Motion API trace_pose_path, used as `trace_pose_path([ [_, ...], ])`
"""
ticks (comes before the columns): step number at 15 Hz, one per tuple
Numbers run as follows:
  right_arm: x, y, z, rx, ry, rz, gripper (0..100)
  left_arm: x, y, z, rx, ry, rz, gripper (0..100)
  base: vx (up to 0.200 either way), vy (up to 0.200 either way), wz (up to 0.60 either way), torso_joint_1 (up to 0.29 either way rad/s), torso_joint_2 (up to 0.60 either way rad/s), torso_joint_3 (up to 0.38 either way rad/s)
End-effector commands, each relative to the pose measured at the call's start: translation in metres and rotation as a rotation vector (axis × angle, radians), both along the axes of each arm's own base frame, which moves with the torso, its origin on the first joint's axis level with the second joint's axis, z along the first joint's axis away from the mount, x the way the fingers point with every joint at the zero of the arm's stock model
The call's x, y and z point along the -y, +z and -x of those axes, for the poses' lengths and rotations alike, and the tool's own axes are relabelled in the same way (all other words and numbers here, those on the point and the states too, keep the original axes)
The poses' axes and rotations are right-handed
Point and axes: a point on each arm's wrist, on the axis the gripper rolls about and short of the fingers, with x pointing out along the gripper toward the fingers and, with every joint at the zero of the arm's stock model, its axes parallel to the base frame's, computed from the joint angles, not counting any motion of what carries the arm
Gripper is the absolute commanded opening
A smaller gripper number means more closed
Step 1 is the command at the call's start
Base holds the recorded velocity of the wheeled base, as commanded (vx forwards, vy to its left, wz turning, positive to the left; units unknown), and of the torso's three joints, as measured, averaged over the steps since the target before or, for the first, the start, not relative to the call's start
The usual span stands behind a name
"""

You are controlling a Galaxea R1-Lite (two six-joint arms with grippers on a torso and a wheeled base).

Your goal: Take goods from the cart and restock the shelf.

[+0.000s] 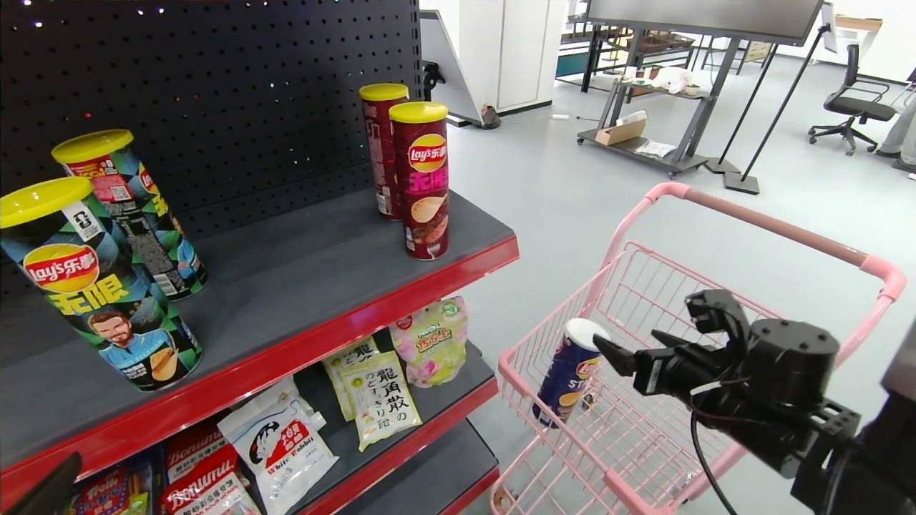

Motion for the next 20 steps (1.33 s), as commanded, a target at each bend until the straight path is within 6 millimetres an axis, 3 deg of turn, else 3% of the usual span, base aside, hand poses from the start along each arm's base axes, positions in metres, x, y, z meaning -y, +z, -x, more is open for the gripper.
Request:
trace_pose_path([
  [1,-0.008,-0.032,-0.003,-0.110,0.023,0.036,100,0.000,0.000,0.000,-0.001,0.010,-0.002,100,0.000,0.000,0.00,0.000,0.00,0.000],
  [6,-0.009,-0.045,-0.009,-0.142,0.016,0.041,100,0.000,-0.001,0.000,-0.004,0.013,-0.005,100,0.000,0.000,0.00,0.000,0.00,0.000],
  [9,-0.014,-0.060,-0.023,-0.158,0.013,0.040,100,0.000,-0.003,0.000,-0.011,0.013,-0.007,100,0.000,0.000,0.00,0.000,0.00,0.000],
  [20,-0.025,-0.080,-0.058,-0.126,-0.003,0.004,100,0.000,-0.003,0.000,-0.018,0.021,-0.011,100,0.000,0.000,0.00,0.000,0.00,0.000],
])
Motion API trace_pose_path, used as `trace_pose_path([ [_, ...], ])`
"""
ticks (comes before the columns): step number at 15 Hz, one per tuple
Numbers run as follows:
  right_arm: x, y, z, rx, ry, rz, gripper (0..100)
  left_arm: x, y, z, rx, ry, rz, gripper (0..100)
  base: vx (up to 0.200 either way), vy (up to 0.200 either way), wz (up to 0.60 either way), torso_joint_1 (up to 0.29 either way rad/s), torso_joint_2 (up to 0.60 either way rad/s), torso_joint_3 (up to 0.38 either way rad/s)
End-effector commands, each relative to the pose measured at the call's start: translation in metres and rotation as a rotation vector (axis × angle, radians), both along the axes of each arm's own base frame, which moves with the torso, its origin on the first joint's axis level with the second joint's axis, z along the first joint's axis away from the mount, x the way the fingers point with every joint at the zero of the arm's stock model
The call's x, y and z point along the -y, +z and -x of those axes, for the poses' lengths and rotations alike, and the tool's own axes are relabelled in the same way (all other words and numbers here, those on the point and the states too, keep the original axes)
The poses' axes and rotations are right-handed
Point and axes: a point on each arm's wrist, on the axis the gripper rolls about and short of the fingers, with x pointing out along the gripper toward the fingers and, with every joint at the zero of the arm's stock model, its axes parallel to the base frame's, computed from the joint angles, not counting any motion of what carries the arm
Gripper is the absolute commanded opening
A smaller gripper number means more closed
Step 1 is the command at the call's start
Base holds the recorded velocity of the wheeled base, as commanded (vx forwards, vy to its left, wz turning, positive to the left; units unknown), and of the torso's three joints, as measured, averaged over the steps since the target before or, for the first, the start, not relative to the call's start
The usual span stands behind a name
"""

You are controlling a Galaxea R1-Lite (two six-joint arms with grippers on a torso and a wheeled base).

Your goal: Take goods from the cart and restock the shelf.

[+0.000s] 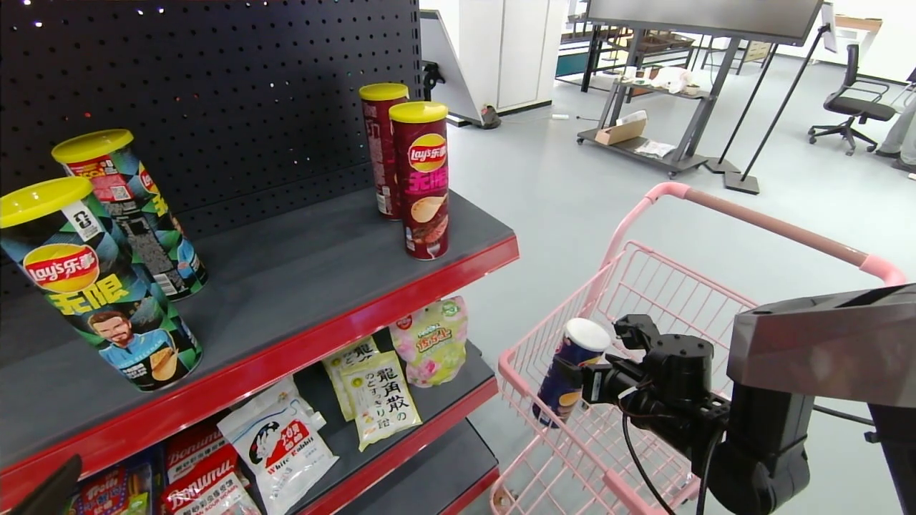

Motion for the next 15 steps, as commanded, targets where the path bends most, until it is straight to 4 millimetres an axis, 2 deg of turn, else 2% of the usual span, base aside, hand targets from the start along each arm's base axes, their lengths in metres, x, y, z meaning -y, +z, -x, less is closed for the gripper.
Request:
trace_pose_path([
  [1,-0.001,-0.006,-0.004,-0.006,-0.003,0.002,100,0.000,0.000,0.000,0.001,0.003,0.000,100,0.000,0.000,0.00,0.000,0.00,0.000],
  [13,-0.007,-0.016,-0.019,0.013,0.004,-0.005,100,-0.001,0.000,0.002,0.011,0.022,-0.004,100,0.000,0.000,0.00,0.000,0.00,0.000],
  [14,-0.008,-0.019,-0.020,0.012,0.004,-0.004,0,-0.001,0.000,0.002,0.011,0.022,-0.004,100,0.000,0.000,0.00,0.000,0.00,0.000],
  [15,-0.009,-0.020,-0.021,0.013,0.007,-0.005,0,-0.001,0.000,0.001,0.010,0.022,-0.004,100,0.000,0.000,0.00,0.000,0.00,0.000],
])
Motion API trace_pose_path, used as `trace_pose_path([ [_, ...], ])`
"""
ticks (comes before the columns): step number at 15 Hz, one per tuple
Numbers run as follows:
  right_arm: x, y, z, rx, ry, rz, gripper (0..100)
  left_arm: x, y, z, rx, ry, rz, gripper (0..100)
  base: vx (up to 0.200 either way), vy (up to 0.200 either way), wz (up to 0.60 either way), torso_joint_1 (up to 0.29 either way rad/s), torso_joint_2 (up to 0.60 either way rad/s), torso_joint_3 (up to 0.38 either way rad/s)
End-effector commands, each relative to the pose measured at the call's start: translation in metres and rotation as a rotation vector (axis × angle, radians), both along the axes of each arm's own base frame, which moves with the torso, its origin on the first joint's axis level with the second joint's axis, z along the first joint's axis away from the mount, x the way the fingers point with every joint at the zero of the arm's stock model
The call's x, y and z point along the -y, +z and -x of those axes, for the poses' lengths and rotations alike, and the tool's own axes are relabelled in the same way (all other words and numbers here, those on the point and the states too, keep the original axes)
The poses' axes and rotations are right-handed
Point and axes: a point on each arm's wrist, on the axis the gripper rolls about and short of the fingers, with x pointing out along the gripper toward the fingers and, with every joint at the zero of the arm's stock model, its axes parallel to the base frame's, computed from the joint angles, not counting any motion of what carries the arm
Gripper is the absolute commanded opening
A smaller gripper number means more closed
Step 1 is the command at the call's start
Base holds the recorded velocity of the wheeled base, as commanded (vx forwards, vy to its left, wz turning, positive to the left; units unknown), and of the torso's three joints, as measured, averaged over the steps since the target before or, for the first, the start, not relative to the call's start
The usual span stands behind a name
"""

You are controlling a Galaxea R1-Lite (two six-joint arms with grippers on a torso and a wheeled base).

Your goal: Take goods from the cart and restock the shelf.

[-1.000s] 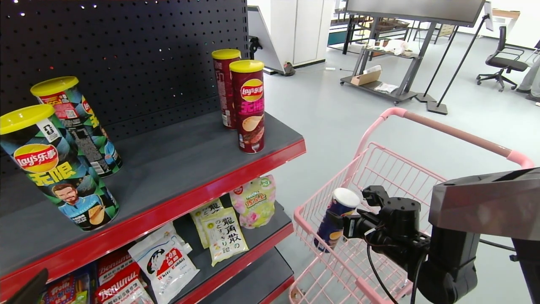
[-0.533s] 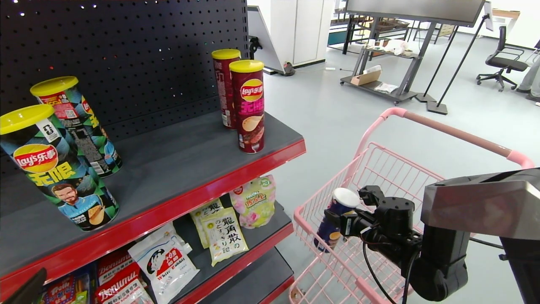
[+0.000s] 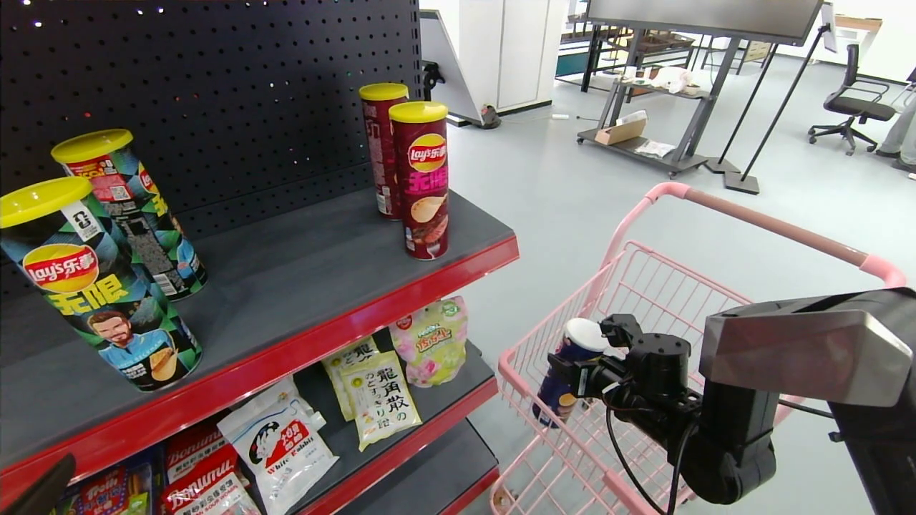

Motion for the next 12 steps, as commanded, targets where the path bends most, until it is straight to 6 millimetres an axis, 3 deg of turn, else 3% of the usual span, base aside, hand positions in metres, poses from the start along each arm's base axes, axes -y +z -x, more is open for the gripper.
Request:
trace_pose_path([
  [1,-0.003,-0.004,-0.001,-0.001,0.006,0.001,0,0.000,0.000,0.000,0.001,0.001,0.000,100,0.000,0.000,0.00,0.000,0.00,0.000],
  [5,-0.007,-0.001,0.004,0.004,0.013,0.008,0,0.000,0.001,0.000,0.005,0.001,0.002,100,0.000,0.000,0.00,0.000,0.00,0.000],
  [8,0.005,0.053,0.025,0.129,0.021,0.088,0,-0.001,0.000,0.002,0.014,0.003,0.004,100,0.000,0.000,0.00,0.000,0.00,0.000],
  [10,0.008,0.065,0.031,0.142,0.024,0.099,0,-0.001,-0.001,0.002,0.013,-0.001,0.004,100,0.000,0.000,0.00,0.000,0.00,0.000],
  [12,0.027,0.154,0.079,0.201,0.037,0.171,0,-0.002,-0.005,0.008,0.018,-0.008,0.007,100,0.000,0.000,0.00,0.000,0.00,0.000],
])
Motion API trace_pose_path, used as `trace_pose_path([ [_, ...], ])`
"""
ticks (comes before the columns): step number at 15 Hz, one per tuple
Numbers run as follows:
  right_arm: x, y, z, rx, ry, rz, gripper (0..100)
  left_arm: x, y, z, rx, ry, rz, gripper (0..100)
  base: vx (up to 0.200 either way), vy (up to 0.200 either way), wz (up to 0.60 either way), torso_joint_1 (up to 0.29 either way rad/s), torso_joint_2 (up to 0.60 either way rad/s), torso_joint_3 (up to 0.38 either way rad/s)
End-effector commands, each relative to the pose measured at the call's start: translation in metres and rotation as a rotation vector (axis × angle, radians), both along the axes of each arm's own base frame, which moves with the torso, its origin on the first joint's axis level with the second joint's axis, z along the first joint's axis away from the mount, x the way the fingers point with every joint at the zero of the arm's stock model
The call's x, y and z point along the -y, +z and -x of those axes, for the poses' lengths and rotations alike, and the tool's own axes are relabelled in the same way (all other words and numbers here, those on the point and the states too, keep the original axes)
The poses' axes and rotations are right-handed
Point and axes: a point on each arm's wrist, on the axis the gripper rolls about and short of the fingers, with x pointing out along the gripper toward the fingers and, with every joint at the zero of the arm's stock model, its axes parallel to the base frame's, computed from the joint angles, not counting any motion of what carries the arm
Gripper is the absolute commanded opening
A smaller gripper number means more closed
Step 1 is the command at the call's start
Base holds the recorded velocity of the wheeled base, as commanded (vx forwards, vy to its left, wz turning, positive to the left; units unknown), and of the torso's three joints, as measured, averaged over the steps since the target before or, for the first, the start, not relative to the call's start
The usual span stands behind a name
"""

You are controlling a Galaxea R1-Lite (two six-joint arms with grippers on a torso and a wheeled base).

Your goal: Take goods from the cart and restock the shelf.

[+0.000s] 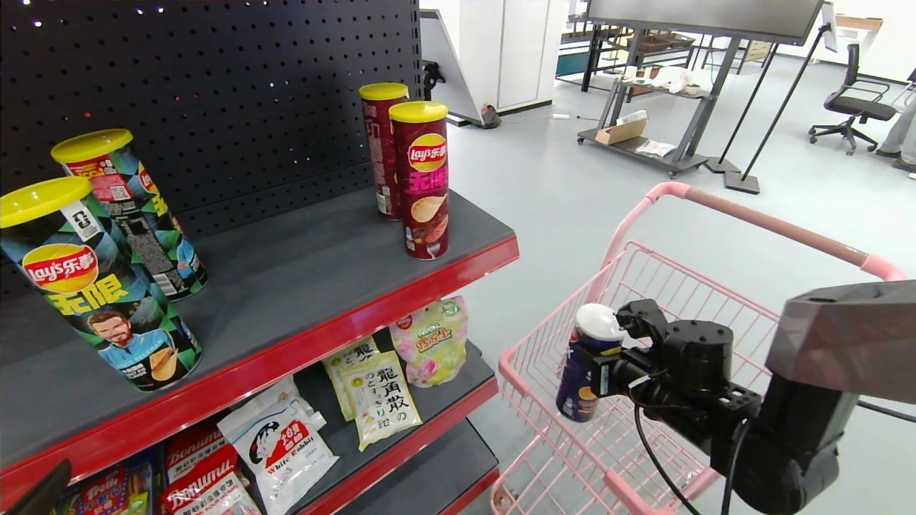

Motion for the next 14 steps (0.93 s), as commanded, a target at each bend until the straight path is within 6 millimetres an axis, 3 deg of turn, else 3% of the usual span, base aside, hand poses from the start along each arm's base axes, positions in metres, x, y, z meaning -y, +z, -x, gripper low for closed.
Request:
trace_pose_path([
  [1,0.022,0.128,0.056,0.183,0.004,0.032,0,-0.001,-0.003,0.006,0.009,-0.005,0.004,100,0.000,0.000,0.00,0.000,0.00,0.000],
  [2,0.023,0.131,0.057,0.185,0.003,0.034,0,-0.002,-0.003,0.006,0.009,-0.005,0.004,100,0.000,0.000,0.00,0.000,0.00,0.000],
  [3,0.031,0.175,0.073,0.222,-0.058,0.068,0,-0.003,-0.008,0.012,-0.009,-0.006,0.000,100,0.000,0.000,0.00,0.000,0.00,0.000],
  [4,0.036,0.200,0.083,0.247,-0.091,0.090,0,-0.005,-0.015,0.018,-0.040,-0.011,-0.008,100,0.000,0.000,0.00,0.000,0.00,0.000],
  [5,0.048,0.236,0.106,0.292,-0.157,0.087,0,-0.005,-0.016,0.020,-0.042,-0.023,-0.006,100,0.000,0.000,0.00,0.000,0.00,0.000],
  [6,0.058,0.245,0.121,0.303,-0.211,0.110,0,-0.005,-0.017,0.021,-0.040,-0.038,-0.003,100,0.000,0.000,0.00,0.000,0.00,0.000],
  [8,0.075,0.234,0.171,0.252,-0.200,0.155,0,-0.004,-0.015,0.021,-0.038,-0.063,0.002,100,0.000,0.000,0.00,0.000,0.00,0.000],
  [9,0.081,0.226,0.186,0.247,-0.202,0.152,0,-0.004,-0.014,0.020,-0.041,-0.067,0.001,100,0.000,0.000,0.00,0.000,0.00,0.000],
  [12,0.096,0.206,0.201,0.175,-0.289,0.184,0,-0.005,-0.013,0.024,-0.078,-0.078,-0.050,100,0.000,0.000,0.00,0.000,0.00,0.000],
  [14,0.101,0.196,0.200,0.143,-0.294,0.187,0,-0.006,-0.014,0.025,-0.075,-0.081,-0.057,100,0.000,0.000,0.00,0.000,0.00,0.000],
])
